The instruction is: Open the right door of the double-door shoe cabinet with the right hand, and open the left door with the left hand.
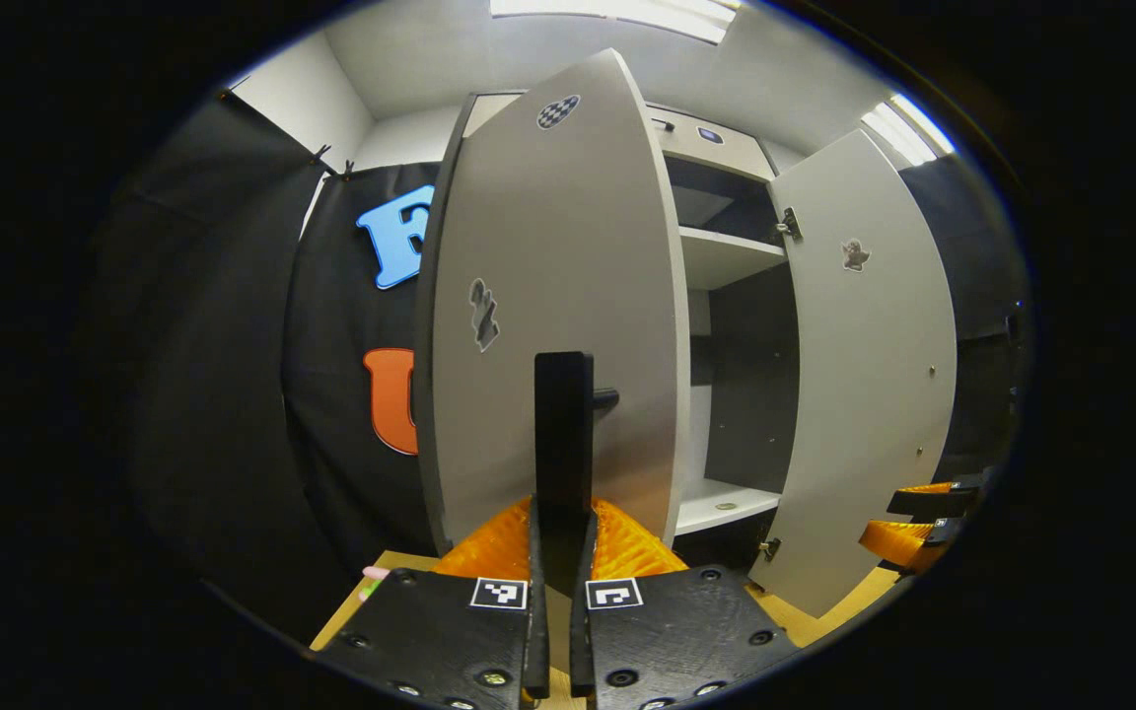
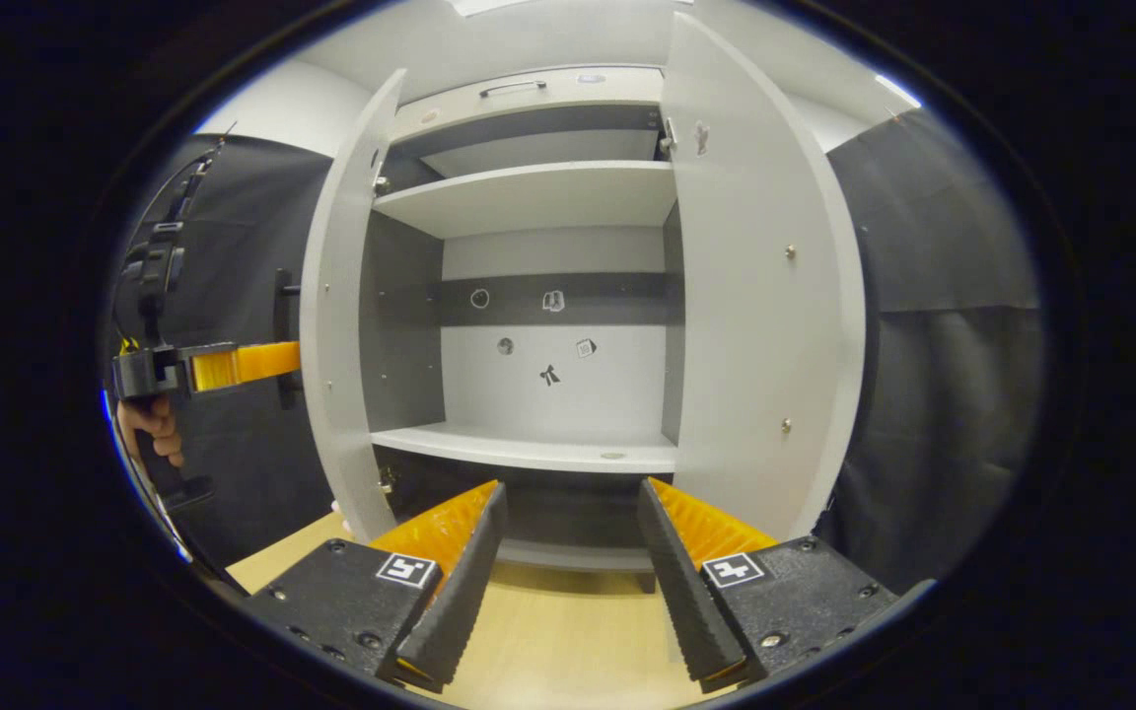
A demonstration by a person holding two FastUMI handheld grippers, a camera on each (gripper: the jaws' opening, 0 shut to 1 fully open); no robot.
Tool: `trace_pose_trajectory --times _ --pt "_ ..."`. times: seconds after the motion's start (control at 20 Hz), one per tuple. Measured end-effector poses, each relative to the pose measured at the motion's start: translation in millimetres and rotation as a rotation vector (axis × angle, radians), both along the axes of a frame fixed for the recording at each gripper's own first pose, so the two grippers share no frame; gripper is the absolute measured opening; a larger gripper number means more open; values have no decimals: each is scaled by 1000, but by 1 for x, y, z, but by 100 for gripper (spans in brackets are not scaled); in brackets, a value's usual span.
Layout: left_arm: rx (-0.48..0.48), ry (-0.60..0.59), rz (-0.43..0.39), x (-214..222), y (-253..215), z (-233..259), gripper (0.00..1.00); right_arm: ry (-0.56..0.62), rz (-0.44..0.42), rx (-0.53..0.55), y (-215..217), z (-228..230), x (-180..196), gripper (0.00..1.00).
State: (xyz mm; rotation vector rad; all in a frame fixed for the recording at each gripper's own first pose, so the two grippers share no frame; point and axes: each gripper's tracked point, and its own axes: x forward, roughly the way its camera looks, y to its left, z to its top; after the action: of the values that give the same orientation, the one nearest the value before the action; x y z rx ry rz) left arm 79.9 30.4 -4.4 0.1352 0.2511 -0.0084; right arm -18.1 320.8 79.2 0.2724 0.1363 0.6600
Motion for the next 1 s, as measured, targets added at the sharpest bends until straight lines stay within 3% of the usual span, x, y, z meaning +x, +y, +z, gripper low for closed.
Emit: trace_pose_trajectory --times 0.75,0.9,1.0 --pt "-13 -44 69 -24 74 23 6 1 -45 53 12 12 5 84" --pt "-14 -66 114 -22 95 24 6 2 -49 50 15 11 6 84" --pt "16 -70 137 -23 109 26 0 2 -49 44 16 11 6 84"
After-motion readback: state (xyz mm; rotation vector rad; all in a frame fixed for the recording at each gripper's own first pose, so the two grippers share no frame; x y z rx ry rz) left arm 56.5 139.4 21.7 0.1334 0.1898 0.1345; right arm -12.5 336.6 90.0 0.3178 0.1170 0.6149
